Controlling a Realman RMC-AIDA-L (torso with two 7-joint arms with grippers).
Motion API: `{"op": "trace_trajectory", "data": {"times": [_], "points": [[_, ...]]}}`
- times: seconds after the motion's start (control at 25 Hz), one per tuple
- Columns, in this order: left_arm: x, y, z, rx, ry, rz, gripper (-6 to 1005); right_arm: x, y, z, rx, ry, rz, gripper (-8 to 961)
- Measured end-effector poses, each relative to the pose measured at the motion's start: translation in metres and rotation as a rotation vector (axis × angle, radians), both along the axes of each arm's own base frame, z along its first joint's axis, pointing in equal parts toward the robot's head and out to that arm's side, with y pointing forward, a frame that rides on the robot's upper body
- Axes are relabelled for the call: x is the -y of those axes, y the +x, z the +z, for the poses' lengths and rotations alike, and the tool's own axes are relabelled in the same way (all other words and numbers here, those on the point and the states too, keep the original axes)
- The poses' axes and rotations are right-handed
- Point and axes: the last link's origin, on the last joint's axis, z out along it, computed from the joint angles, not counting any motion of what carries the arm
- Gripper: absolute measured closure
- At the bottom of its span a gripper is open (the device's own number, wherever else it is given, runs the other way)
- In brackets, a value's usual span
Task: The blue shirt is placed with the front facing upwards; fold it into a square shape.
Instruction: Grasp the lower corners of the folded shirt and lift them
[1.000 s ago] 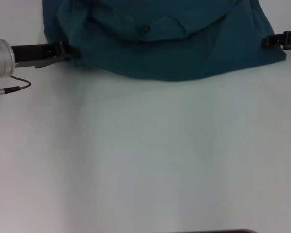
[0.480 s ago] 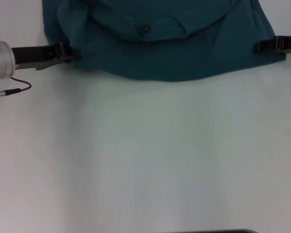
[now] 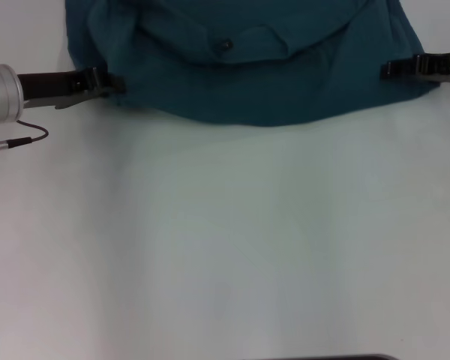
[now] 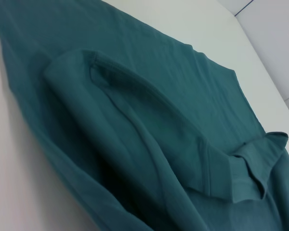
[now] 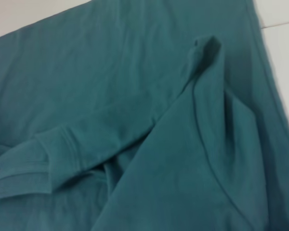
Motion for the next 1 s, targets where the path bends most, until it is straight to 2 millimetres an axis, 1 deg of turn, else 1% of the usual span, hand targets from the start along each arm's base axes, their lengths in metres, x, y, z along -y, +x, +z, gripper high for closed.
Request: {"op": "trace_trajectory", "data": {"times": [0.28, 0.52, 0.72, 1.0], "points": [[0.0, 0.001, 0.001, 0.0, 0.002, -0.003, 978, 0.0, -0.003, 0.002, -0.029, -0.001, 0.002, 199], [-0.001, 0.003, 0.002, 0.001, 0.004, -0.012, 978, 0.001, 0.0, 0.008, -0.035, -0.003, -0.005, 206], [-0.001, 0.004, 0.002, 0.001, 0.007, -0.015, 978, 0.004, 0.0, 0.012, -0.028, -0.03, 0.005, 314], [-0.002, 0.005, 0.002, 0.003, 0.008, -0.015, 979, 0.003, 0.0, 0.015, -0.021, -0.025, 0.005, 596]]}}
